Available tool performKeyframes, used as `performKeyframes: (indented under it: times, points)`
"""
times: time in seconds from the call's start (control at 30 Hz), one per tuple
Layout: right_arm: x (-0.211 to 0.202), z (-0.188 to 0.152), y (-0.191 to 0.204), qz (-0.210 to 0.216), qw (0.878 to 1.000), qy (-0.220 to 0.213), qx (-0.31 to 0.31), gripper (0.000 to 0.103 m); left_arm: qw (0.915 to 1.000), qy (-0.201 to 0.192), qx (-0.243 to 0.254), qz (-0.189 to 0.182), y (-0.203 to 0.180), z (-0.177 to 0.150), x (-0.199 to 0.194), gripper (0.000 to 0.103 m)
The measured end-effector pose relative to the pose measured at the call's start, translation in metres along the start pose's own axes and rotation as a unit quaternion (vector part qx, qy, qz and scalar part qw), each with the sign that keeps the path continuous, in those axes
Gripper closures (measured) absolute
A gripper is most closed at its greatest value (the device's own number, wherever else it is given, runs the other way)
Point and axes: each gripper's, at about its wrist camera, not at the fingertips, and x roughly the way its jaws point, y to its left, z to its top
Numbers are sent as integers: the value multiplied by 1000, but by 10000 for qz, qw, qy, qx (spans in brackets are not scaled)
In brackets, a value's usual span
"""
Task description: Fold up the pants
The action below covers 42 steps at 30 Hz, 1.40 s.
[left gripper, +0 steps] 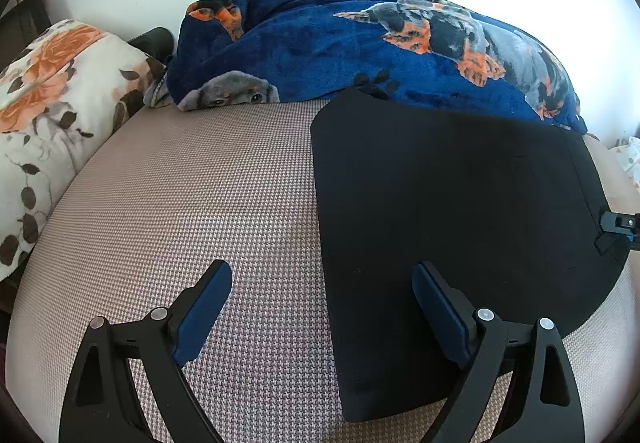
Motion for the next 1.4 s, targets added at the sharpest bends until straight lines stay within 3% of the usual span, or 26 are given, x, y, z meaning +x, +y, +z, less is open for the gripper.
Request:
performKeyframes:
  times: [0.33,0.63,0.83,1.17,1.27,1.4]
  points:
    - [14,3,10,-134,9997,-20,-201,45,10000,-5,24,27,0,-1,0,11]
    - [20,-12,34,-764,9936,-466,-695,35,10000,-12,60,78,1,0,-1,10]
    - [17,-15,36,-891,9915,-658,-678,31,9996,-69,134,242,-3,0,-3,9]
    - [-29,-23,38,-1271,9763,-1655,-567,29,9906,-421,623,1146,-21,-3,-21,9]
    - [-46,-30,54,-1293,9700,-1904,-787,29,9915,-562,432,1093,-20,-4,-35,9]
    - [-56,-47,78,-1281,9642,-2028,-1128,27,9883,-1158,-42,991,-16,-7,-65,9]
